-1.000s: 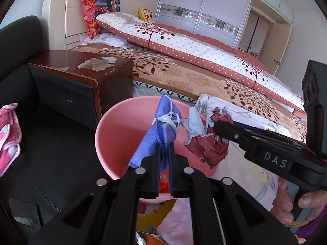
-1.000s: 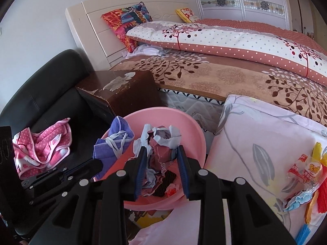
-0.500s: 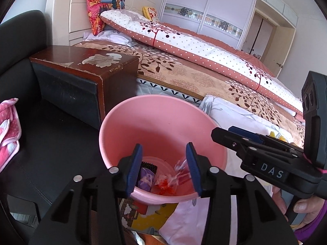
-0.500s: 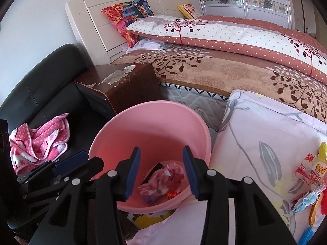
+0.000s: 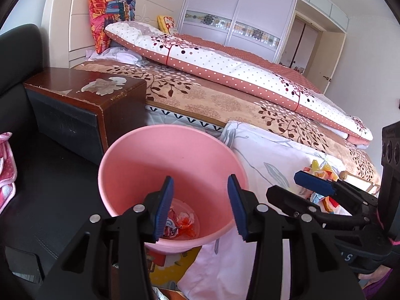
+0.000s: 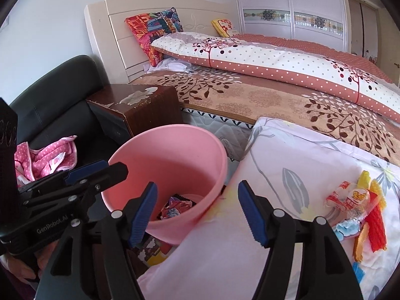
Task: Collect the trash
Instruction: 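Return both grippers over the remaining trash on the bed, then grasp the blue printed wrapper with the left gripper while the right grasps the red mesh sleeve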
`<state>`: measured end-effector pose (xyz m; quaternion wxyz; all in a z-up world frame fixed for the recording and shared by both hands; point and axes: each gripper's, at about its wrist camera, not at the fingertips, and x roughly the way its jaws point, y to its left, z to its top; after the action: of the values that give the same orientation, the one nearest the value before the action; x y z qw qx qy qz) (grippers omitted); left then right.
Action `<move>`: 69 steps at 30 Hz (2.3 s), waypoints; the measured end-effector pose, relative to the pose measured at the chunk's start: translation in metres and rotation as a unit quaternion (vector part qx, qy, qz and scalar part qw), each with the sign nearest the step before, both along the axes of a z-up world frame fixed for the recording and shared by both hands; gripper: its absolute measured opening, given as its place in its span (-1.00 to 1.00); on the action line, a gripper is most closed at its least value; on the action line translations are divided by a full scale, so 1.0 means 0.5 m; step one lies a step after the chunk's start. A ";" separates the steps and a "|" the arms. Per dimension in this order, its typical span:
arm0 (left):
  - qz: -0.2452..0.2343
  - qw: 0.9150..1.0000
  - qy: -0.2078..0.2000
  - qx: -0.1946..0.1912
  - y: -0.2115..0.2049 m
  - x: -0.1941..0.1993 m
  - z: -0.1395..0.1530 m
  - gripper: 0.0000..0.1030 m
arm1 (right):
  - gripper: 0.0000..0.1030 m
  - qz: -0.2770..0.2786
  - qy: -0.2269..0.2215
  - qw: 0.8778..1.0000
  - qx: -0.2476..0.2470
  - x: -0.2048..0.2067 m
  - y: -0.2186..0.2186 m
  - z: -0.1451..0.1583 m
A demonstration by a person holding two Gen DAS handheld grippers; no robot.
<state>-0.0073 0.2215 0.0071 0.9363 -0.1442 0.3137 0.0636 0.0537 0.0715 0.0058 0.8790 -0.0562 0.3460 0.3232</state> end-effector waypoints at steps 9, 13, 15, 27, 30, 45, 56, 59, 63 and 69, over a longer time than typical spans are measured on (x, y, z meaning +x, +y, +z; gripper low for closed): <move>-0.063 0.998 -0.001 0.009 -0.102 0.020 -0.001 -0.13 | 0.37 -0.073 0.016 0.997 -0.017 -0.038 -0.149 -0.020; -0.089 0.996 -0.006 0.016 -0.146 0.031 0.001 -0.13 | 0.55 -0.112 0.014 0.994 -0.002 -0.046 -0.210 -0.017; -0.100 0.995 -0.009 0.017 -0.166 0.036 0.003 -0.13 | 0.64 -0.115 0.019 0.993 0.002 -0.052 -0.230 -0.020; -0.158 0.987 0.005 0.021 -0.283 0.100 -0.010 -0.13 | 0.83 -0.189 0.029 0.982 0.014 -0.044 -0.348 -0.034; -0.178 0.984 0.014 0.025 -0.313 0.121 -0.016 -0.13 | 0.83 -0.219 0.027 0.975 0.016 -0.020 -0.401 -0.032; -0.269 0.959 0.086 0.030 -0.427 0.222 -0.107 -0.13 | 0.68 -0.257 0.054 0.965 0.000 0.045 -0.537 -0.070; -0.267 0.956 0.119 0.030 -0.451 0.274 -0.152 -0.77 | 0.10 -0.222 0.114 0.968 -0.004 0.097 -0.527 -0.107; -0.265 0.957 0.114 0.027 -0.447 0.267 -0.150 -0.90 | 0.06 -0.215 0.109 0.971 -0.003 0.103 -0.523 -0.105; -0.267 0.958 0.101 0.021 -0.439 0.243 -0.132 -0.92 | 0.06 -0.207 0.097 0.973 0.004 0.113 -0.515 -0.092; -0.266 0.961 0.082 0.002 -0.413 0.201 -0.093 -0.92 | -0.09 -0.199 0.077 0.977 -0.027 0.141 -0.475 -0.093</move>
<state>0.0933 0.0151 -0.0392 0.8909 -0.0481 0.4164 -0.1752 0.1242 -0.1659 -0.0408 0.8946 0.0152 0.4255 0.1361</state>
